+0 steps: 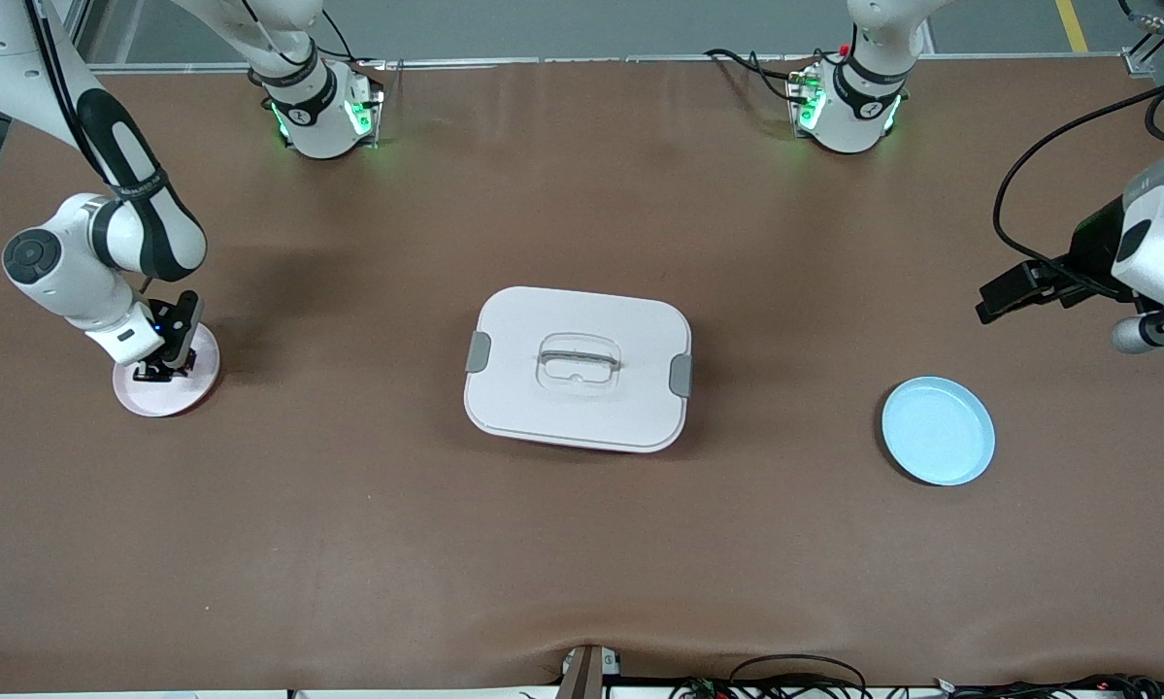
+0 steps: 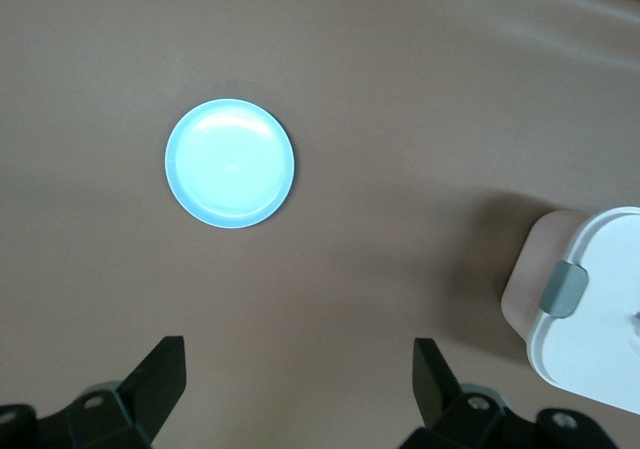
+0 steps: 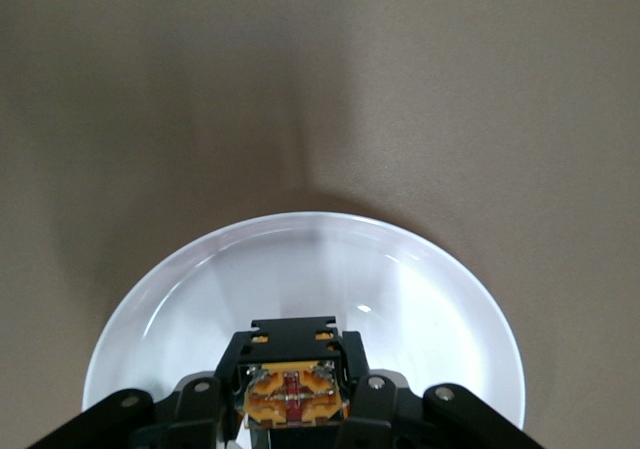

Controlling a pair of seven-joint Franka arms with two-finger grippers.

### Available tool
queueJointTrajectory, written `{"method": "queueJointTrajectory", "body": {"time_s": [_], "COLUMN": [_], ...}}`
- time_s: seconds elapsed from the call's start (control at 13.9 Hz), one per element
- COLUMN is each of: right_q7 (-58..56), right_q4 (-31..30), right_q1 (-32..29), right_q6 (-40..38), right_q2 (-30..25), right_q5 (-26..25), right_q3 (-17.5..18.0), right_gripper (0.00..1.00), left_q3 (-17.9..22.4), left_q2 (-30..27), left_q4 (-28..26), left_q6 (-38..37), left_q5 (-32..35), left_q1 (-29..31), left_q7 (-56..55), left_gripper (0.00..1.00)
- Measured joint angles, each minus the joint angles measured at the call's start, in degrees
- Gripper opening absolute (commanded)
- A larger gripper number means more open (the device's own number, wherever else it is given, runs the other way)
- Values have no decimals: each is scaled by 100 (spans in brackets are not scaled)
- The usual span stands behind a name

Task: Transfer orange switch to right arm and place
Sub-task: 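Open the right gripper and lift it off the white plate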

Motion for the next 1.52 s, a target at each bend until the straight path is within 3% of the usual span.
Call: {"method": "queueJointTrajectory", "body": {"time_s": [0.58,0.65,1.16,1.52], "right_q7": [-53,-49,21,276], "right_q4": [178,179,328,905], "right_q1": [0,0,-3,31], "right_q6": [20,20,-65,-1501], "right_q2": [237,238,241,32], "right_q5": [-1,0,3,3], "right_q3": [8,8,20,102], "right_gripper": [2,99,100,100], "left_q3": [2261,2417,2644,3004], "left_q2": [-49,-62,-78,-78], "left_q4": [11,11,10,10], "left_q6": [-2,-3,-8,-8], "left_q5": [-341,-343,-414,-460], "left_q1": [-1878,-2021,-2143,-2385], "left_q7": [447,448,736,971], "left_gripper": [100,100,100,100]}}
